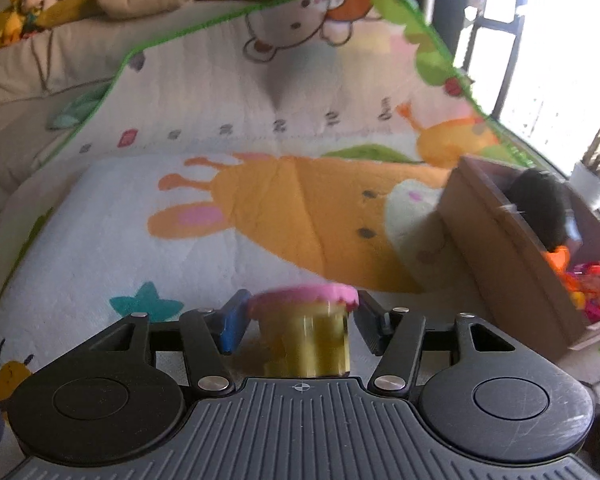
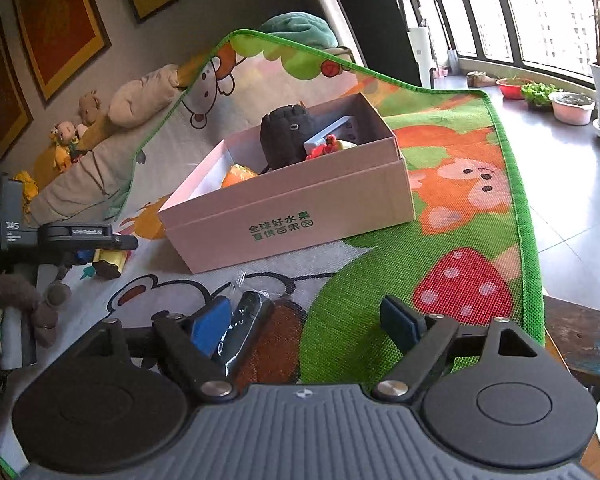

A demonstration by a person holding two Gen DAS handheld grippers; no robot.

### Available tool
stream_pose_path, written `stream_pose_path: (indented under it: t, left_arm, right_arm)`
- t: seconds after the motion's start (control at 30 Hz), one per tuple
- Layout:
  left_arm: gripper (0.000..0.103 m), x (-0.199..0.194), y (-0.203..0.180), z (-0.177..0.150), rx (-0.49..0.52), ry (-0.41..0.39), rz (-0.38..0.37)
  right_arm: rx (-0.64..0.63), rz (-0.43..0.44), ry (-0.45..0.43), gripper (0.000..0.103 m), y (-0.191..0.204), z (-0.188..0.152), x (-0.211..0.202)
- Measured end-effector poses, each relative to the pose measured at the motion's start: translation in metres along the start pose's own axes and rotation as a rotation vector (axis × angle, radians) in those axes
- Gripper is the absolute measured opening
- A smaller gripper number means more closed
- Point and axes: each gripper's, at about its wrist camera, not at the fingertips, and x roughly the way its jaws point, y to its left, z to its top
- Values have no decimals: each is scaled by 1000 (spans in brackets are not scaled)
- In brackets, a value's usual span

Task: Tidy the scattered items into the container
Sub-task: 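Grasp the yellow cup with pink lid with the left tool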

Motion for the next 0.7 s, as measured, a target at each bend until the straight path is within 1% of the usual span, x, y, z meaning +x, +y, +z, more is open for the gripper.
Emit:
stream_pose_path:
  t: [0.07,0.17,0.27,0.43,0.53,0.67,0.7]
  left_arm:
    - [61,-13,-6,-3,19,-25,-32]
    - [61,-40,-21,-16,55,-60,-93]
    - [61,-68,-38,-37,107,-98,-155]
    - [61,-105,-56,-76,171,-142,-208]
    - [61,-114,-60,-93,203,-135,-201]
    - [61,-120,-58,-111,195,-94,-220]
    - [63,-121,-58,-115,199,-88,-221]
  right_arm:
    - [1,2,0,83,0,0,0]
    - [0,1,0,83,0,0,0]
    - [-3,-1,1,83,0,0,0]
    - [-10,-3,3,84,2,1,0]
    - [-15,-6,4,84,3,0,1]
    - [-21,-9,5,85,4,0,1]
    - [-22,-10,5,85,4,0,1]
